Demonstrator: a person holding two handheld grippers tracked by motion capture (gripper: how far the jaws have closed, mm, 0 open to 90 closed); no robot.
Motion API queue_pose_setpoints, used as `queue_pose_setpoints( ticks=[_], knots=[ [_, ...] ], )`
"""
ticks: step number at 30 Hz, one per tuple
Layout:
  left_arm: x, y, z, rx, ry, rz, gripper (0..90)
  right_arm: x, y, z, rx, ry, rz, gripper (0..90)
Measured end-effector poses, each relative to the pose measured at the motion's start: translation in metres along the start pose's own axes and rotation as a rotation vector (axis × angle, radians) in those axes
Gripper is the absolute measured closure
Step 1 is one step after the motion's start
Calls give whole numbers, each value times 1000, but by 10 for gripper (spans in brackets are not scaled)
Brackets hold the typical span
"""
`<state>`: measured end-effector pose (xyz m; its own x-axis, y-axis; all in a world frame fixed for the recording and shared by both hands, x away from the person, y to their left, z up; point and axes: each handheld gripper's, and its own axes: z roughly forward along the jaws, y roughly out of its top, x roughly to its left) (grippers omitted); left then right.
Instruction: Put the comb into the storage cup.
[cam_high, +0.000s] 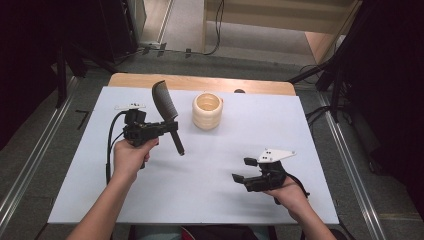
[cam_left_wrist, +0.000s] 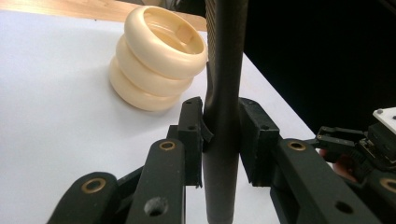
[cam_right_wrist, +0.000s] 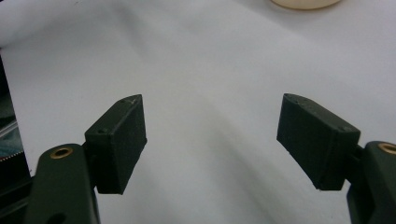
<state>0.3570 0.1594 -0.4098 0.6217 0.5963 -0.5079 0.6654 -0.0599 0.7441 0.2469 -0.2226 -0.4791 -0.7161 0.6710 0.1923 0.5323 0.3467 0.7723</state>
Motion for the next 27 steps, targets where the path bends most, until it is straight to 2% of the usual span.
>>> queue_pose_setpoints(
  ticks=[13, 27],
  knots=[
    [1, 6, 4, 26, -49, 19, 732, -5, -12, -13, 16, -30, 14, 222],
    [-3, 14, 13, 65, -94, 74, 732, -11, -26, -26, 18, -61, 40, 222]
  ],
)
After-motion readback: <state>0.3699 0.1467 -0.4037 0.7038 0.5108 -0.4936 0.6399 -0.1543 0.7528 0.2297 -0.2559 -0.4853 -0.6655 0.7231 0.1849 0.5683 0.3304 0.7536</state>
